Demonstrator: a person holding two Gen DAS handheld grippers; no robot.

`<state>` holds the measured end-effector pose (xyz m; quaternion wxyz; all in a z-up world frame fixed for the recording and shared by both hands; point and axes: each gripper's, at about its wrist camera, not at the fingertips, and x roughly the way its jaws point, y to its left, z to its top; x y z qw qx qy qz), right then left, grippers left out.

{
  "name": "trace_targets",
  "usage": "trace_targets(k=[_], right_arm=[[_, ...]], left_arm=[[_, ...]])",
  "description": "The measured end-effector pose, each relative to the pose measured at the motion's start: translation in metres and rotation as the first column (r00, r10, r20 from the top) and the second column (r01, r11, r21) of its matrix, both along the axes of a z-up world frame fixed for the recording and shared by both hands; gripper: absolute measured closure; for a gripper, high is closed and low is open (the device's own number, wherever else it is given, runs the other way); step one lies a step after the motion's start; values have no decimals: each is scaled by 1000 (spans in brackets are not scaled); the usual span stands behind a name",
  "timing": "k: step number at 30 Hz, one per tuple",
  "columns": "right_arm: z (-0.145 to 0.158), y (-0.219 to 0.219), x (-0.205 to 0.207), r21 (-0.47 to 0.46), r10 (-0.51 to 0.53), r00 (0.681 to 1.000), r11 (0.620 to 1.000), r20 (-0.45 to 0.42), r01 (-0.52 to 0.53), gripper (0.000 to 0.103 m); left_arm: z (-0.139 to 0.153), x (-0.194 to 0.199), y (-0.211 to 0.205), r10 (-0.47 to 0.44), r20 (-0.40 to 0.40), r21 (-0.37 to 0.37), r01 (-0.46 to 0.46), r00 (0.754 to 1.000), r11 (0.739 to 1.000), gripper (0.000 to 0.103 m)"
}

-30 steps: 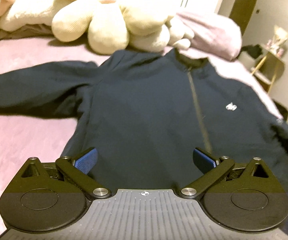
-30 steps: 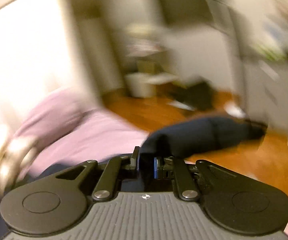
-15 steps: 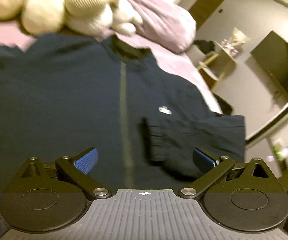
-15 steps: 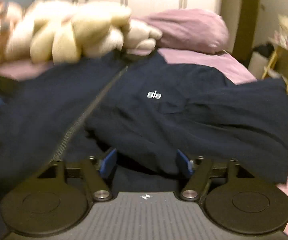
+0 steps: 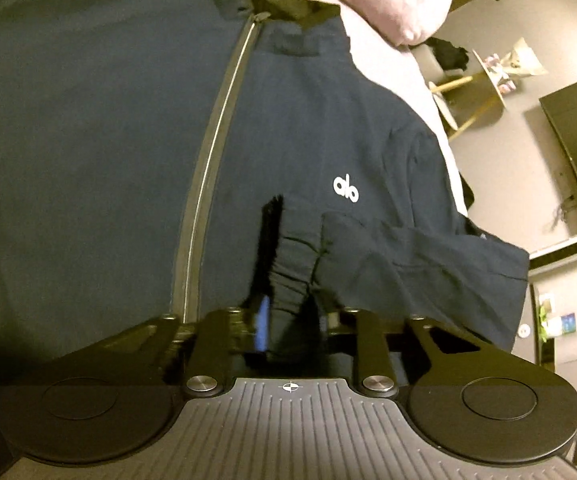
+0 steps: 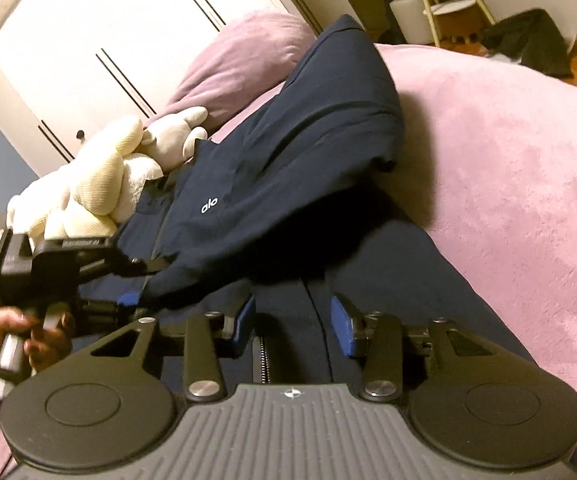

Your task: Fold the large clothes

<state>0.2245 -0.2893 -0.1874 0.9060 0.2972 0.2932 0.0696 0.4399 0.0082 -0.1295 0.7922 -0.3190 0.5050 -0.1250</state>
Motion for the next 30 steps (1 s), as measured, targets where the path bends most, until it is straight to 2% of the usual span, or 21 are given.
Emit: trace_targets(k=[2,5,7,9,11,12,16,21,23,26,28,29,30], right_arm=[[0,5,0,-29,-1,1000,1000,4,1,61],[5,2,-8,-28,-2,1000,1000,-4,2,61],[8,-4,-10,-2,-6,1000,1000,-21,6,61],[15,-9,-8,13,-15,999,1000,-39,16,61],[25,-13,-5,22,-29,999,999,-27,30,60],[29,-14,-3,29,-29,999,999,-16,30,59],[40,-6,27,97,6,1000,995,5,-7,56],[29,9,86,237,25,998,971,-51,-12,47],[21,6,106,311,3,997,950,-82,23,46],[13,-5,128,349,-76,989,930,-127,116,46],[5,-12,145,387,-86,978,909,-190,155,59],[3,-13,152,387,-84,975,908,-206,160,79],[4,-15,158,368,-82,974,917,-209,156,90]], left_arm=[[11,-4,8,8,37,-2,-8,999,1000,93],[43,-12,34,22,132,79,-33,991,996,93],[60,-17,66,53,168,100,-70,984,992,93],[74,-24,101,106,213,174,-145,971,974,93],[83,-31,130,146,238,253,-207,960,945,93],[85,-35,145,178,234,257,-237,956,937,93],[84,-42,183,254,200,176,-289,946,941,93],[86,-34,181,230,214,168,-267,949,949,93],[87,-36,178,208,227,169,-249,951,954,93],[87,-28,168,183,246,189,-232,952,954,93],[85,-22,159,163,265,204,-221,950,954,93],[84,-20,153,149,278,206,-211,949,956,93],[82,-18,146,136,286,217,-202,949,955,93]])
